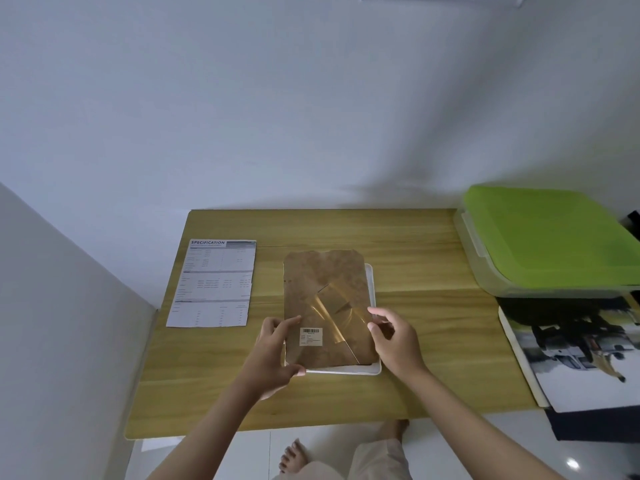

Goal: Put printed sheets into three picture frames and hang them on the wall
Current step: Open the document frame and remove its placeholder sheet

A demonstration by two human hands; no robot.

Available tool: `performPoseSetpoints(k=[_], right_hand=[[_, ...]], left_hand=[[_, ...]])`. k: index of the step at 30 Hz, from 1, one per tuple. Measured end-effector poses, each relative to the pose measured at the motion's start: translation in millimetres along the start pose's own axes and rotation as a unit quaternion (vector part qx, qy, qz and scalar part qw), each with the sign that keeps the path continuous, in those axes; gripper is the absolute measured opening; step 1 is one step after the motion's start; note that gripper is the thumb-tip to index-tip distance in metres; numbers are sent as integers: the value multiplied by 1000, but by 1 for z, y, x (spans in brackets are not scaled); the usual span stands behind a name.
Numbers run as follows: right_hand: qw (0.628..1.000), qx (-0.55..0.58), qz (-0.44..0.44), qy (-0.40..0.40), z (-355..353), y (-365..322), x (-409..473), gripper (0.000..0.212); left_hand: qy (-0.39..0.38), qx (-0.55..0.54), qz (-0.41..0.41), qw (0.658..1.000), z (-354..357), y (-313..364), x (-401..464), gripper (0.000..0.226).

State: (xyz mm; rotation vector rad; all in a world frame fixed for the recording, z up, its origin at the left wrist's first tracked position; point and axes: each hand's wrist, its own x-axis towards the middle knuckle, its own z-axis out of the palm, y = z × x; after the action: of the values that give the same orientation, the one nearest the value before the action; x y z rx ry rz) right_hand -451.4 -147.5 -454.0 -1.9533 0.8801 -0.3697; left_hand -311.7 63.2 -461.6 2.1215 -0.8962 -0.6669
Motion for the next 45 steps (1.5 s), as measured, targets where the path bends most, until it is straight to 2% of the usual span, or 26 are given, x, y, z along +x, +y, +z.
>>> performPoseSetpoints(k=[7,12,16,22,29,33,36,42,45], right_hand=[[999,34,-9,-23,27,-21,9,32],[995,103,13,-8,18,-27,18,32],[993,113,5,32,-17,-14,22,31],[997,17,42,55,-90,31,20,35],[992,-112,52,-6,-144,73,28,39],[987,-148,42,-50,-150,88,28,43],[985,-164,23,-52,-147,93,29,43],[980,-194,50,-12,-131,89,28,42],[980,-199,7,20,-119,73,30,39]], left_hand=[[51,87,9,995,-35,-6,-5,93],[56,75,33,995,-45,15,2,89],[53,37,40,997,-20,49,13,83],[15,22,16,1000,56,99,30,78],[-8,16,-58,998,125,135,40,71],[9,33,-64,997,142,137,38,65],[29,49,-69,996,150,136,33,60],[55,42,-80,994,150,141,23,48],[104,38,-73,991,135,136,14,43]])
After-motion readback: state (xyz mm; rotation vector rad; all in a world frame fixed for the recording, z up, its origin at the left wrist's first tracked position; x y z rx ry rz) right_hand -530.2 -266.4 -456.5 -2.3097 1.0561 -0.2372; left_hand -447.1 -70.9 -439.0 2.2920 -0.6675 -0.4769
